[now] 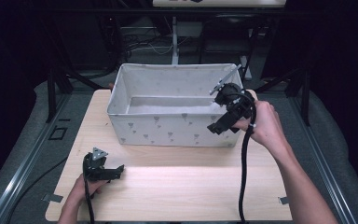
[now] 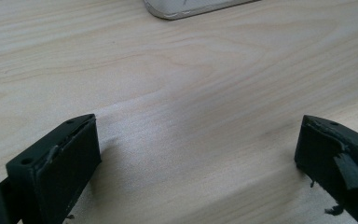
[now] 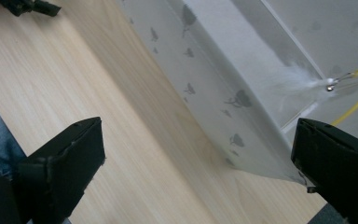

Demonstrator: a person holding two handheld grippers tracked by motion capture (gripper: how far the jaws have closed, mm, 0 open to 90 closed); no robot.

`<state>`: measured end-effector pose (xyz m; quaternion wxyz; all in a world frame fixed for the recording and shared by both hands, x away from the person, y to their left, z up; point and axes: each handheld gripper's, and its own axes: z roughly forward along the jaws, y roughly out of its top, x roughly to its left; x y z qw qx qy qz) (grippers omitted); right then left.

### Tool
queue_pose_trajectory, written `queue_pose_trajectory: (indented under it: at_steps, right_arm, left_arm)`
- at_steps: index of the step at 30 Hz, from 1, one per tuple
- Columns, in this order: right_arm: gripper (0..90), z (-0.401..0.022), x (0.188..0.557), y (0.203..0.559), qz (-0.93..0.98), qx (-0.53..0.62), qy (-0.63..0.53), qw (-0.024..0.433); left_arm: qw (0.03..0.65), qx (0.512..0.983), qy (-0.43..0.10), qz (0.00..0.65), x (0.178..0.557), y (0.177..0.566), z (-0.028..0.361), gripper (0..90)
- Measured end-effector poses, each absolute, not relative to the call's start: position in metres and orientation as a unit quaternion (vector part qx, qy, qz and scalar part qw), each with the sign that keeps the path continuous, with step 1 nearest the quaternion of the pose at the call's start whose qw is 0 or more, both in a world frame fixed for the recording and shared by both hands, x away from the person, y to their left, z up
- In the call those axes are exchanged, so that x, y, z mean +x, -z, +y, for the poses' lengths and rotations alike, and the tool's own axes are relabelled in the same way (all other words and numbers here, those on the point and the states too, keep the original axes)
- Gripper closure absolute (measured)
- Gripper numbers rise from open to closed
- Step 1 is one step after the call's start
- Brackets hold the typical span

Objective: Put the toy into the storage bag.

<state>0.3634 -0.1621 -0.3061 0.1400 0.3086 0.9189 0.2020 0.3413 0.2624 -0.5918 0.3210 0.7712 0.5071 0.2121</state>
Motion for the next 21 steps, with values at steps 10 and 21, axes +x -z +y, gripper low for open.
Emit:
queue_pose_trajectory:
  at_steps: [10,21]
  right_arm:
    - [1.5,-0.147,0.338,0.342,0.932,0.276,-0.197,0.13]
    - [0.4,-0.144,0.322,0.395,0.941,0.267,-0.185,0.096]
  left_arm:
    - [0.322,0.77,-0.212,0.508,0.341,0.592,0.262,0.1]
    - [0.321,0.771,-0.212,0.508,0.341,0.592,0.262,0.1]
